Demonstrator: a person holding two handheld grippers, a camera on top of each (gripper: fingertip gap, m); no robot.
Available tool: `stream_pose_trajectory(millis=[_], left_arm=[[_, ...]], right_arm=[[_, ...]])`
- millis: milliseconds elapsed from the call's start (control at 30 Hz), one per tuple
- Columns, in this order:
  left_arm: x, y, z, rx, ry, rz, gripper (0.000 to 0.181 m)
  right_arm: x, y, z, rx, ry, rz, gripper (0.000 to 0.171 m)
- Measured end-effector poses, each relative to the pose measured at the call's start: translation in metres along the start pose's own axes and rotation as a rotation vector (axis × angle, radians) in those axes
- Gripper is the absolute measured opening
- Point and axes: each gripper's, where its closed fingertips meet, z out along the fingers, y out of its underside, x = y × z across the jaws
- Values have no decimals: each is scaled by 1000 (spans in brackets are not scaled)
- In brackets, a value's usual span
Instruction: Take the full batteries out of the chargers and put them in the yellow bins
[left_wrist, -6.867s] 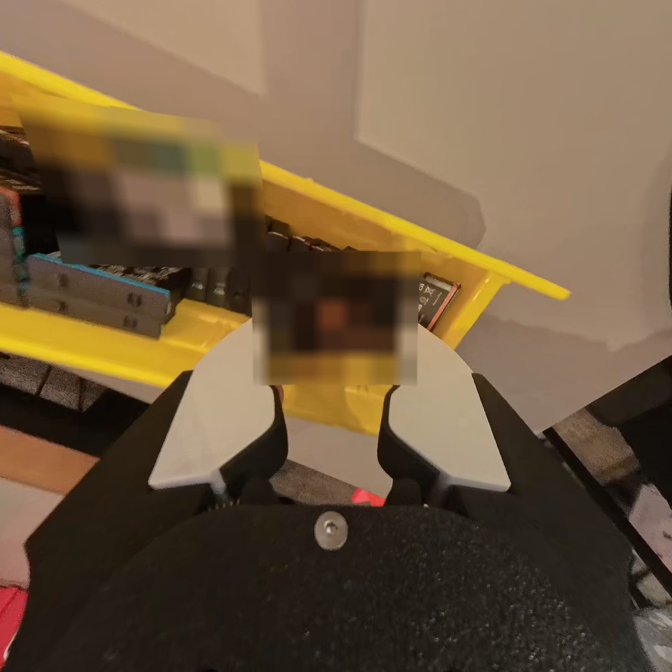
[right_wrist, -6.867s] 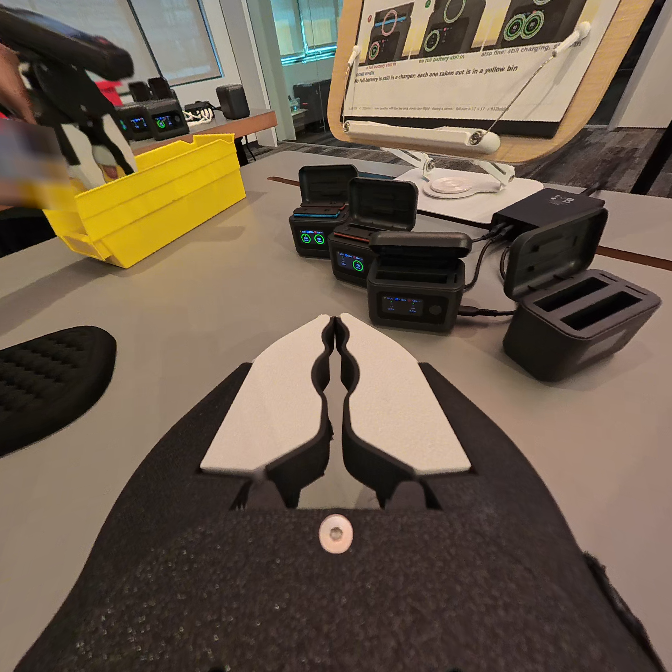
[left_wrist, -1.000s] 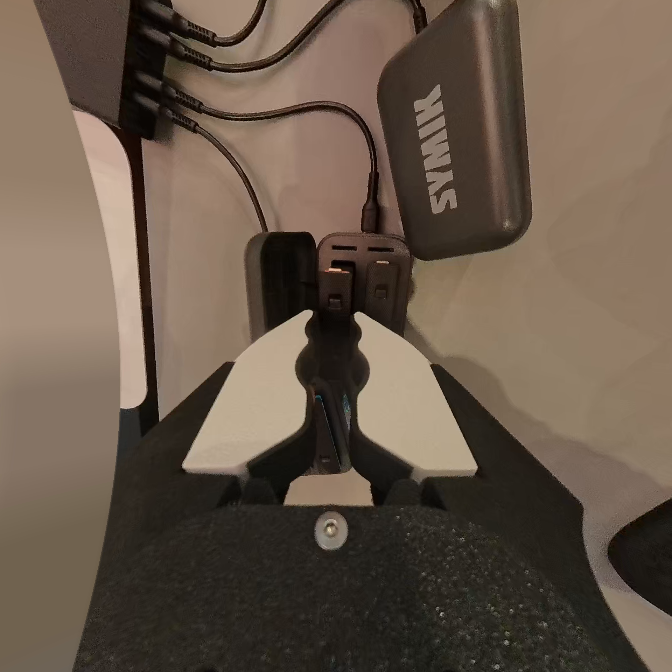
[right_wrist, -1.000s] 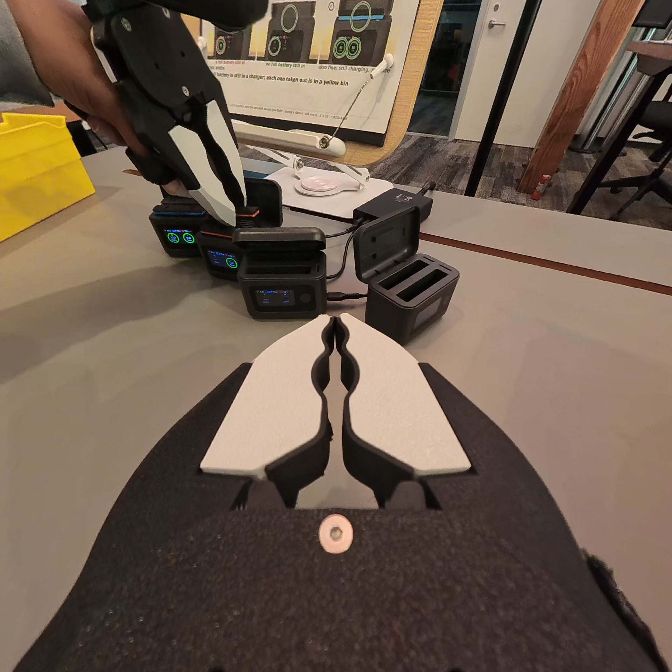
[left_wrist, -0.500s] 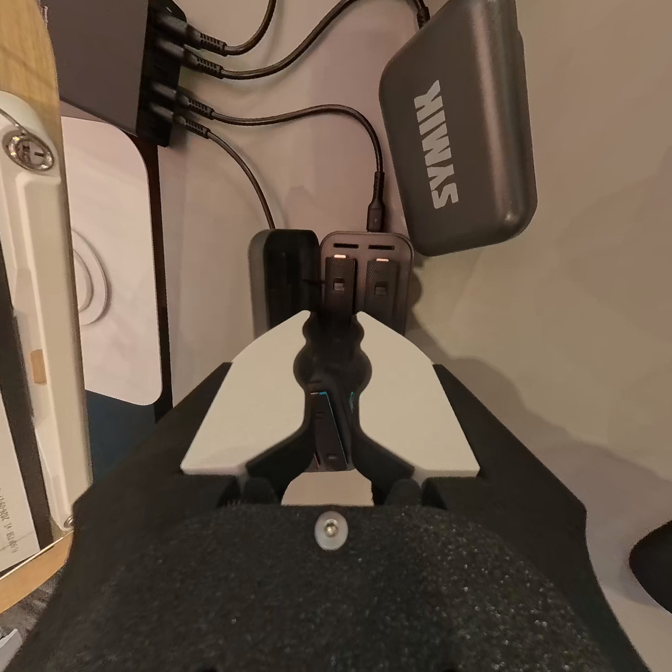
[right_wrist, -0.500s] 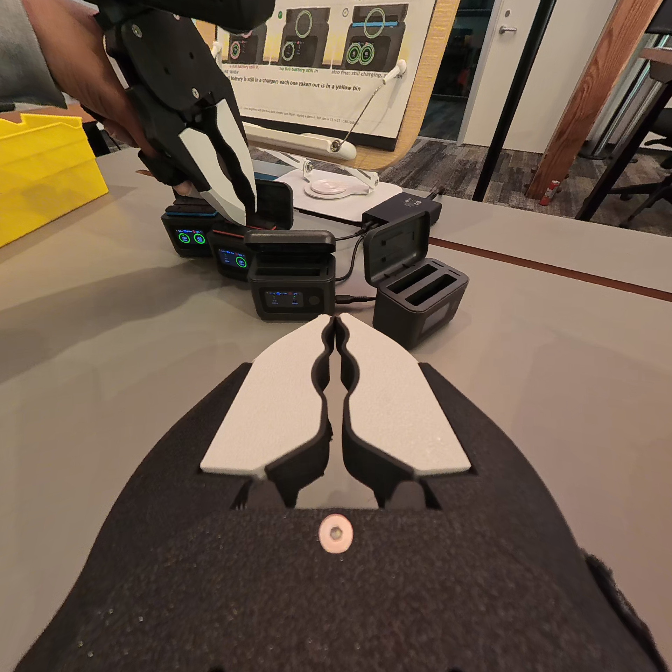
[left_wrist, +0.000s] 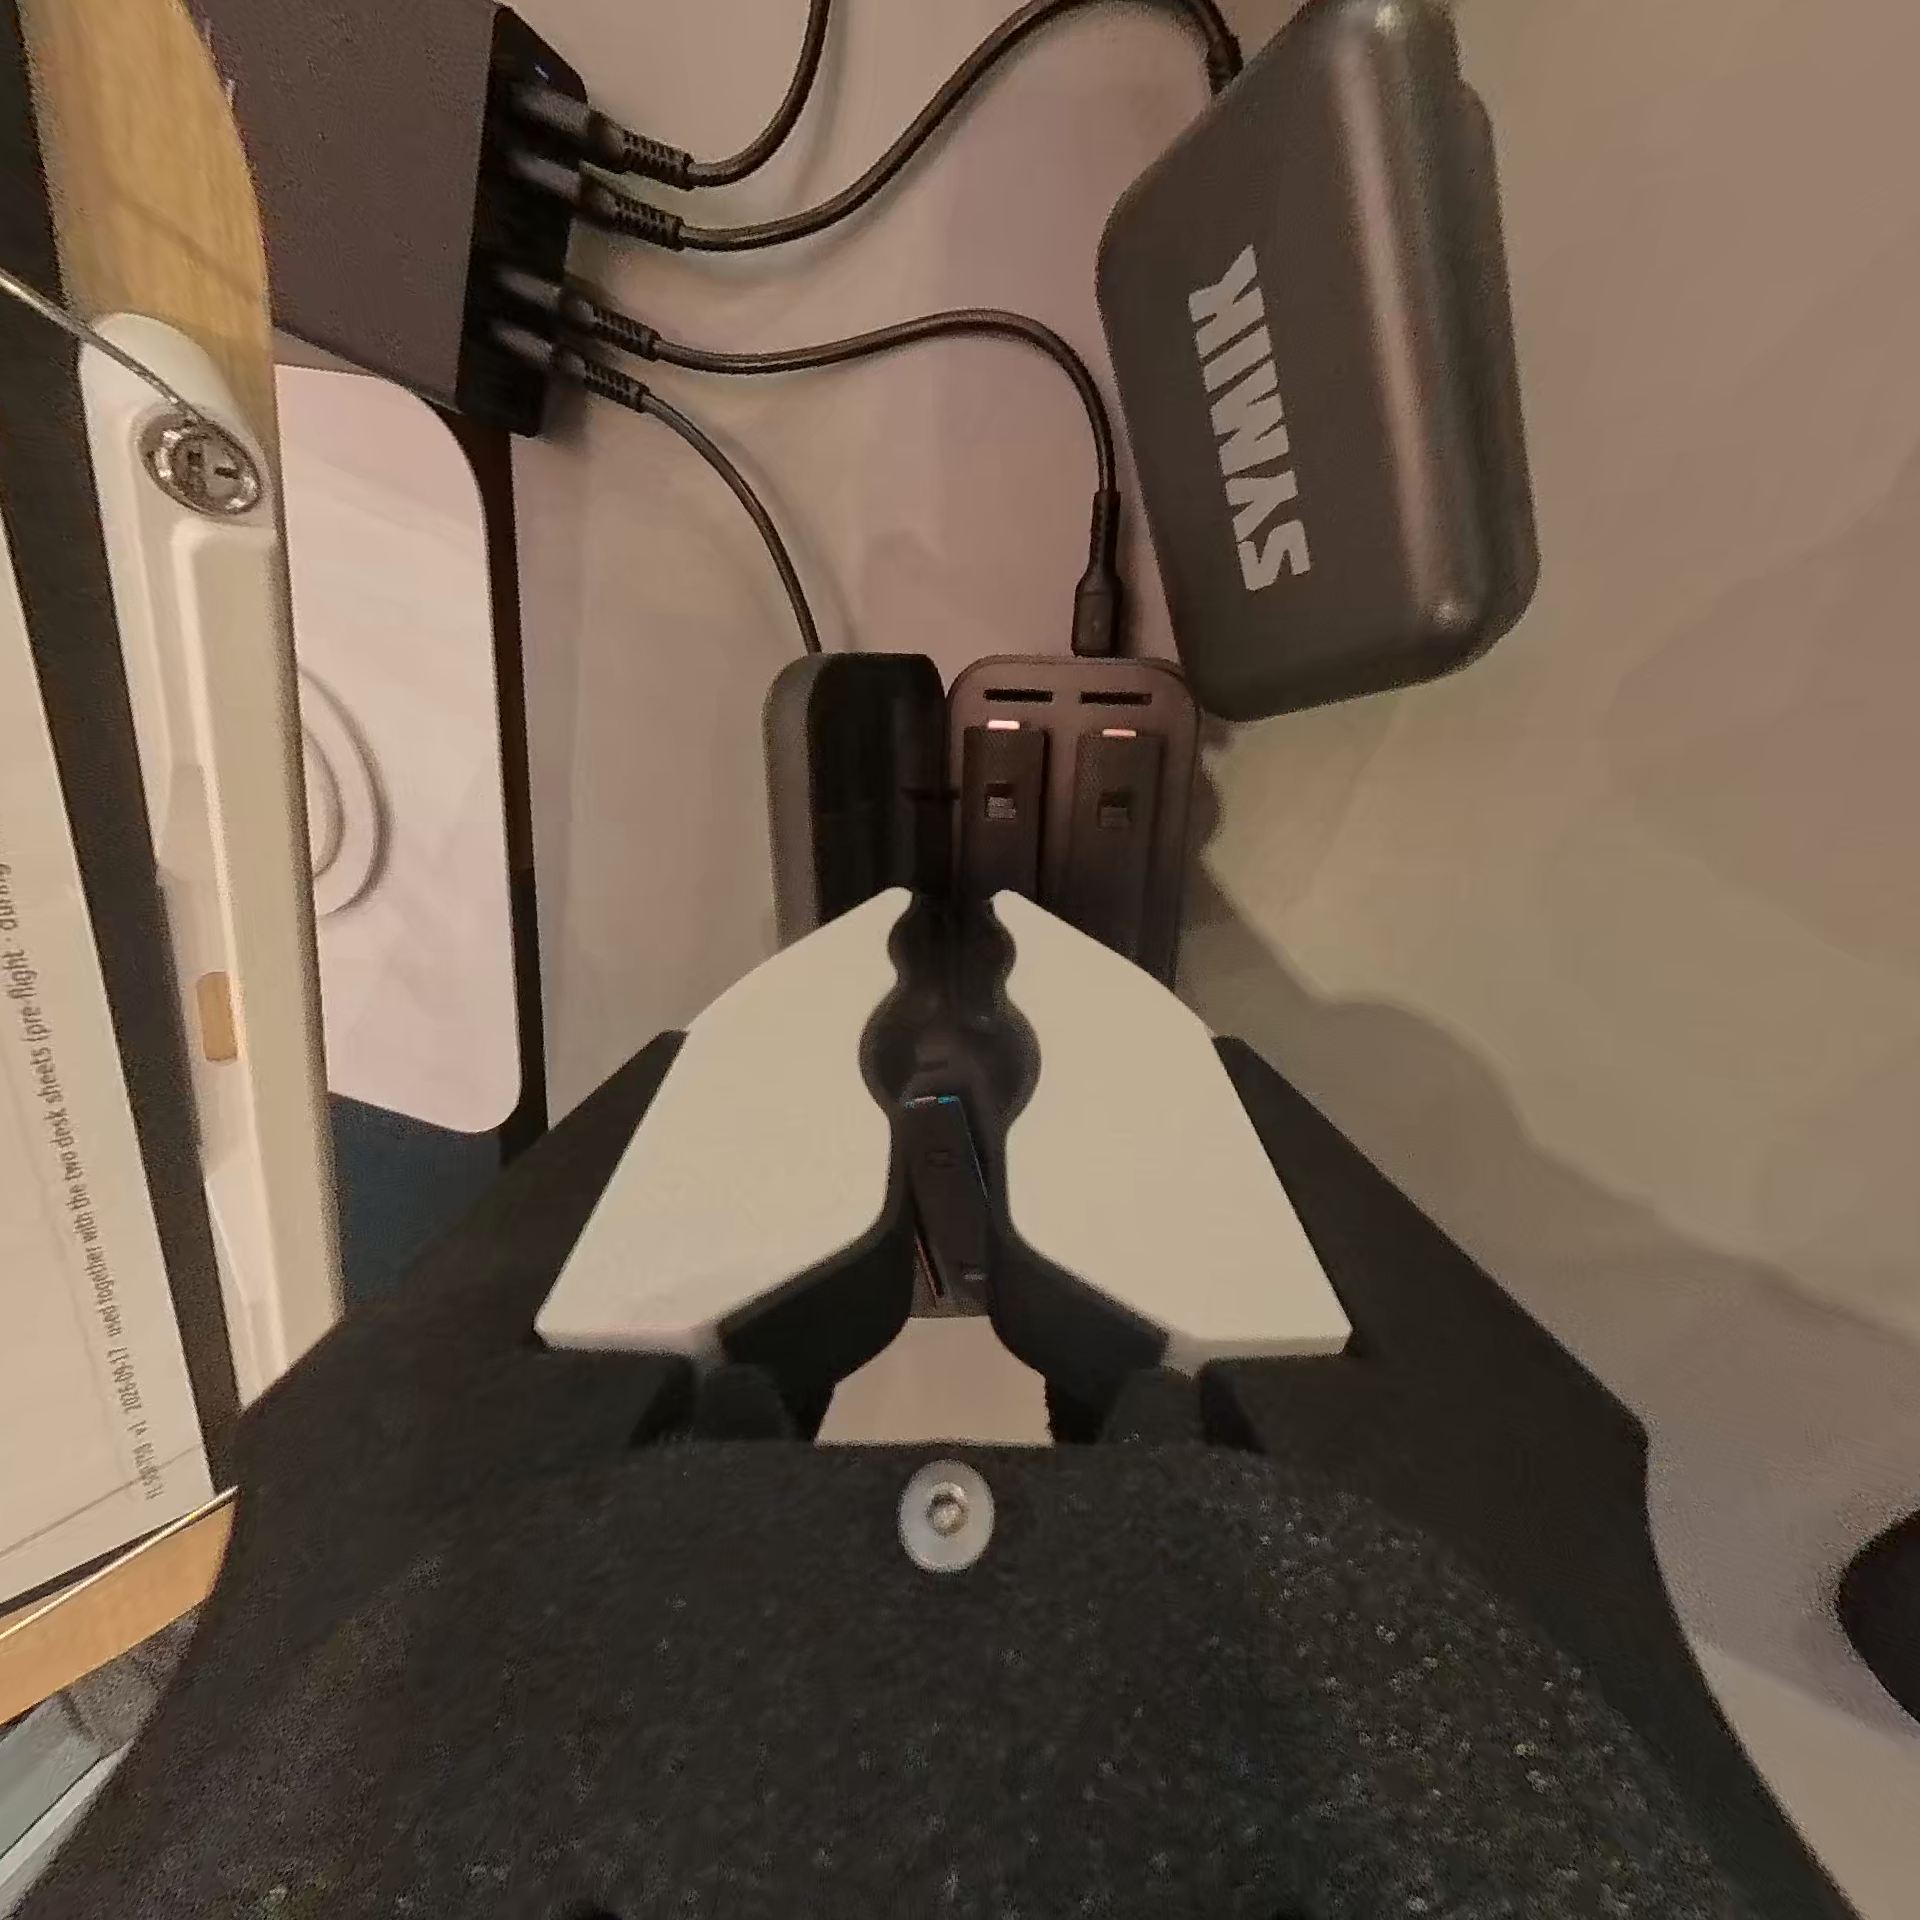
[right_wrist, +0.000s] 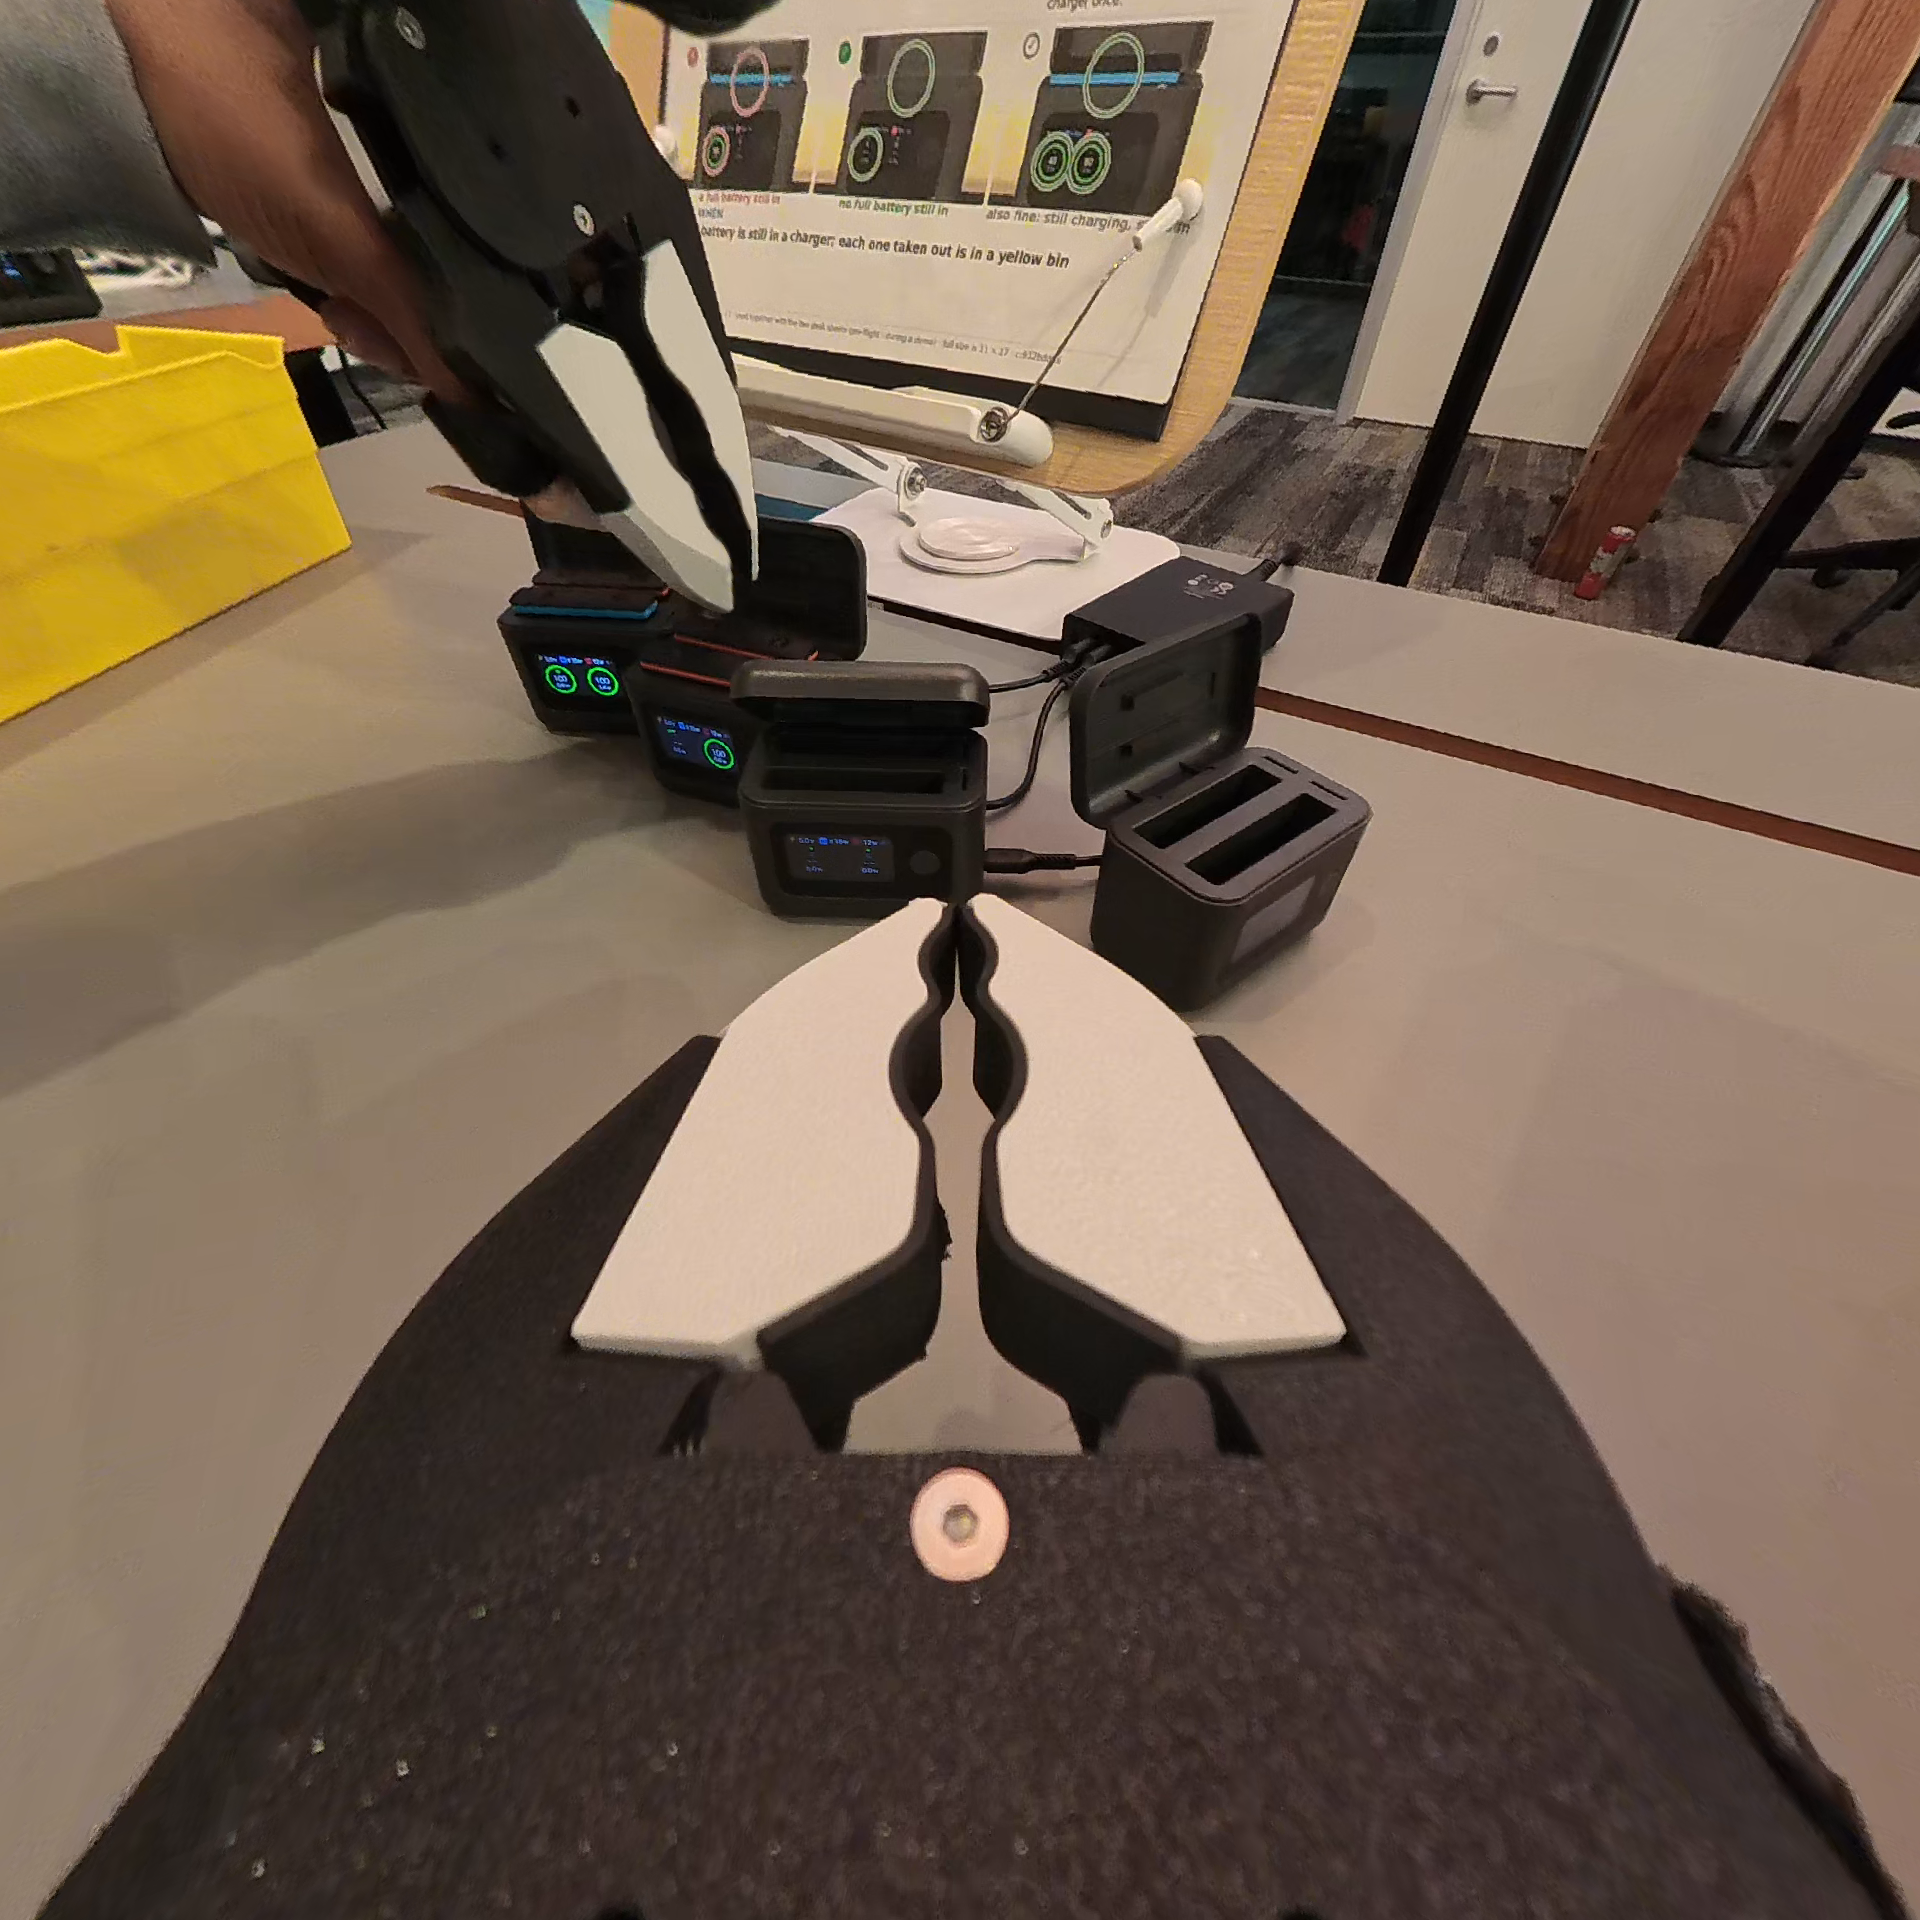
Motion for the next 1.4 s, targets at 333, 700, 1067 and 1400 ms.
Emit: stream_pose_trajectory(millis=[333,700,1067,1400], left_arm=[[2,7,8,-34,5,1,0],[3,8,9,-80,-67,61,1],[11,-2,-17,187,-96,-31,0],[48,33,-127,640,-61,-156,14]], right_arm=[[-1,1,0,-3,-8,5,0],[-5,3,3,-15,-20,-3,0],[-4,2,1,-9,-17,-5,0],[-9,0,0,-6,-31,-20,0]])
